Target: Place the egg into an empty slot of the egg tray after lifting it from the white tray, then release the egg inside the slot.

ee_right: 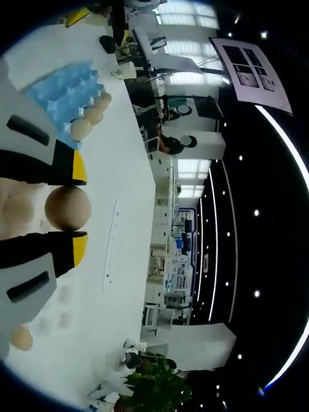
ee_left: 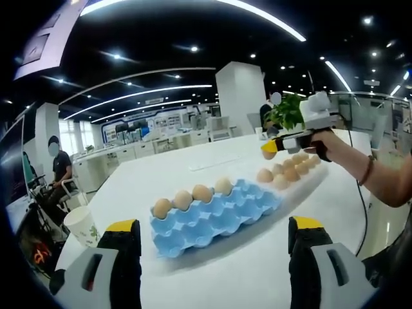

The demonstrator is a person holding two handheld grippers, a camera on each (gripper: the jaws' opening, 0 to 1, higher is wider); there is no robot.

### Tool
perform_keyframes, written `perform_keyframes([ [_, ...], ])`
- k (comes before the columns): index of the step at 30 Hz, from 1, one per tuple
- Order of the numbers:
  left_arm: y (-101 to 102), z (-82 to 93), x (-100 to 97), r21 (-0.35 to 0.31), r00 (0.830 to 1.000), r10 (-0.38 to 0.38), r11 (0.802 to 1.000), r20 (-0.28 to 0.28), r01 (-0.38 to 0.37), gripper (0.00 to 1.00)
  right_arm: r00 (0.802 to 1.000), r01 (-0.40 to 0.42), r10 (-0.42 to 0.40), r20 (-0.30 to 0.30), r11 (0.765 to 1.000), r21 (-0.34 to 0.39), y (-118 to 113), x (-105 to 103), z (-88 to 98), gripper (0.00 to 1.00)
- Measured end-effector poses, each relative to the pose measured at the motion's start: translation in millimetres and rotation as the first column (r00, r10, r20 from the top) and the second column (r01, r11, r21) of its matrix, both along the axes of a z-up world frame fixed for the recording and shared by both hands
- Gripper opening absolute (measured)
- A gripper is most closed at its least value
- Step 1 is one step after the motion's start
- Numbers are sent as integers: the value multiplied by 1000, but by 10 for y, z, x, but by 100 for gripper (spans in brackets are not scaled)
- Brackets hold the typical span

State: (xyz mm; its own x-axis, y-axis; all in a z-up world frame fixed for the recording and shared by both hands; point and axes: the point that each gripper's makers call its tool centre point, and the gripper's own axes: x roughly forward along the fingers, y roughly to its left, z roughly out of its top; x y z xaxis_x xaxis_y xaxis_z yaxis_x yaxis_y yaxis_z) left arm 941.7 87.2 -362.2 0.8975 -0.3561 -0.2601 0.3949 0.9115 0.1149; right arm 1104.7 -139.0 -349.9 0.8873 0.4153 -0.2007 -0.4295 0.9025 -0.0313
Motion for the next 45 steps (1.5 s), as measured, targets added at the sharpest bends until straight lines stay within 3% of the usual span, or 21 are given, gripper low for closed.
perform_keyframes([
  [12, -17, 11, 33, 1, 1000, -10, 1000, 2, 10, 97, 998, -62, 62, -4, 998, 16, 255, -32, -7, 29],
  [25, -41, -4, 33, 5, 1000, -18, 1000, -2, 18, 96, 985, -170, 170, -18, 985, 2, 712, -89, -100, 29],
  [35, 1, -48, 18, -1, 1000, -12, 1000, -10, 12, 96, 972, -216, 215, -94, 976, -3, 909, -72, -305, 29],
  [45, 71, -93, -4, -3, 1000, -3, 1000, -18, 3, 96, 971, -212, 203, -130, 975, -65, 1017, -65, -450, 29],
])
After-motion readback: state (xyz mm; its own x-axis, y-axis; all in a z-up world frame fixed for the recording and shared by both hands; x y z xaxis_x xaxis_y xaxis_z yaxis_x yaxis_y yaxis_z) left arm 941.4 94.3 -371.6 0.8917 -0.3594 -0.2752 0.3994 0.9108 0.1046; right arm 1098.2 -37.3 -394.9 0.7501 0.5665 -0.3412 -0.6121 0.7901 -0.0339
